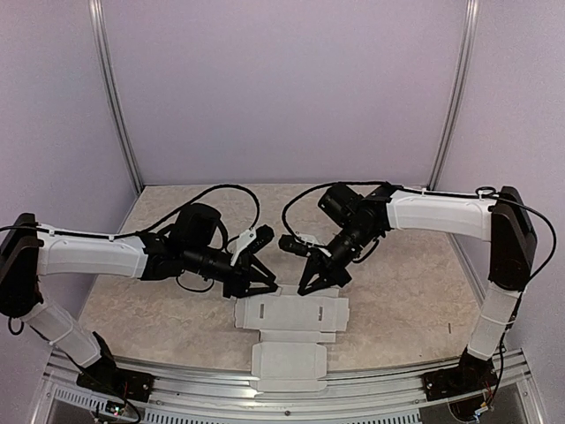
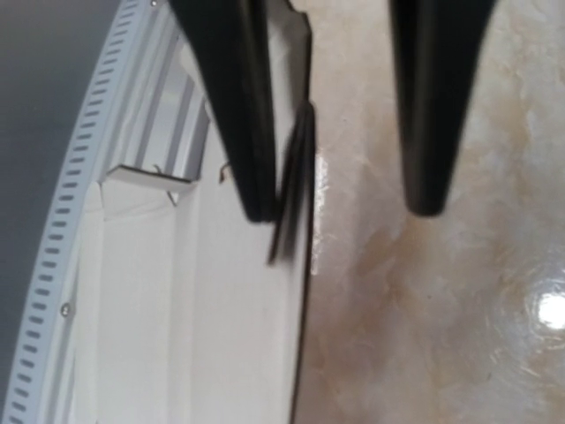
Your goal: Fold the paper box
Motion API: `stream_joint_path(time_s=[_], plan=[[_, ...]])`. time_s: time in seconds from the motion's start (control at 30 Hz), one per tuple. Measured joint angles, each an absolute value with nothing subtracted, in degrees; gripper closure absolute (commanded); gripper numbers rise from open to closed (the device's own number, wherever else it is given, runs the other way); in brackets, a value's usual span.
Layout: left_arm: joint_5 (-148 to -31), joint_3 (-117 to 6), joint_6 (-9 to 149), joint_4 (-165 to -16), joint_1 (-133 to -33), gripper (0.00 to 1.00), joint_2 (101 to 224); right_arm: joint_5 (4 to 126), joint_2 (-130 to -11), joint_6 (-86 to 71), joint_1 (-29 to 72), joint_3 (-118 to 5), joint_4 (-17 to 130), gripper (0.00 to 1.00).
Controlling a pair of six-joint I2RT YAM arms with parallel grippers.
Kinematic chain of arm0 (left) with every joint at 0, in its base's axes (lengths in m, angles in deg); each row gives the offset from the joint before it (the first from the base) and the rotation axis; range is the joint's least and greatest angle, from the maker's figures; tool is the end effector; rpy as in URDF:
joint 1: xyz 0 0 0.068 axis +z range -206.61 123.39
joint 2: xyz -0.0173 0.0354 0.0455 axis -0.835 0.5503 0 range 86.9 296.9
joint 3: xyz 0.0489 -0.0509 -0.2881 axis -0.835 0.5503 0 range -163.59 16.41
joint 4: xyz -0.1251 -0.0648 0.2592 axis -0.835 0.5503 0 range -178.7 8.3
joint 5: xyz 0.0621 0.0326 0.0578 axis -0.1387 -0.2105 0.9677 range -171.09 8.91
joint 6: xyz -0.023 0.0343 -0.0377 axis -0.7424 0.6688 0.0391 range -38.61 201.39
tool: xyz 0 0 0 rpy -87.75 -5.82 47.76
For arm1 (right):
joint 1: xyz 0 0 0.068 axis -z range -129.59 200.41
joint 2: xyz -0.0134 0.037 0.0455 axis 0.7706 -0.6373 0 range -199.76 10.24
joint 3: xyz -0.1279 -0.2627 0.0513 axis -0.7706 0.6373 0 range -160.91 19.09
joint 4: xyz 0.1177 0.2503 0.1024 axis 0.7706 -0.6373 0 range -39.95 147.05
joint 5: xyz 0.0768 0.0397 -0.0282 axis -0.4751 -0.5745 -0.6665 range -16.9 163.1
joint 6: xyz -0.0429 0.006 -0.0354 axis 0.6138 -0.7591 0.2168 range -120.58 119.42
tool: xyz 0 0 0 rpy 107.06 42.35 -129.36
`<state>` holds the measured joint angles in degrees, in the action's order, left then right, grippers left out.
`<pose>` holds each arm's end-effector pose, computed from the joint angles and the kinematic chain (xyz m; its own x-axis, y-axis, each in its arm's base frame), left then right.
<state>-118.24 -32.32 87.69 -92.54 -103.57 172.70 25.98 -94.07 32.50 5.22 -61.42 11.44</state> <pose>0.2194 -0.2691 0.2225 -0.2701 0.4173 -0.8677 0.9627 0.1299 -0.2373 0.2671 0.3089 0.2409 -0.1902 -0.7185 -0.6690 -0.9168 -0.1138 0.3828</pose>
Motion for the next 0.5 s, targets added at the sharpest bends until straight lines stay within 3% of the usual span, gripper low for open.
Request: stream_joint_path(time_s=[0.23,0.4,0.5], plan=[[-118.1,-32.3,87.9,-92.7,-103.6,0.68,173.3,25.1,-94.1,32.5,5.6,-61.0,11.2,1.00],[-118.7,-33.0,88.1,-92.8,-103.7,0.90,174.7,25.3,-94.1,32.1,5.9,-60.8,11.0,1.00],[-119.6,-34.2,88.2,-92.5,-103.8,0.96,176.0,25.6,-94.1,31.8,6.2,-60.5,11.1,0.94]])
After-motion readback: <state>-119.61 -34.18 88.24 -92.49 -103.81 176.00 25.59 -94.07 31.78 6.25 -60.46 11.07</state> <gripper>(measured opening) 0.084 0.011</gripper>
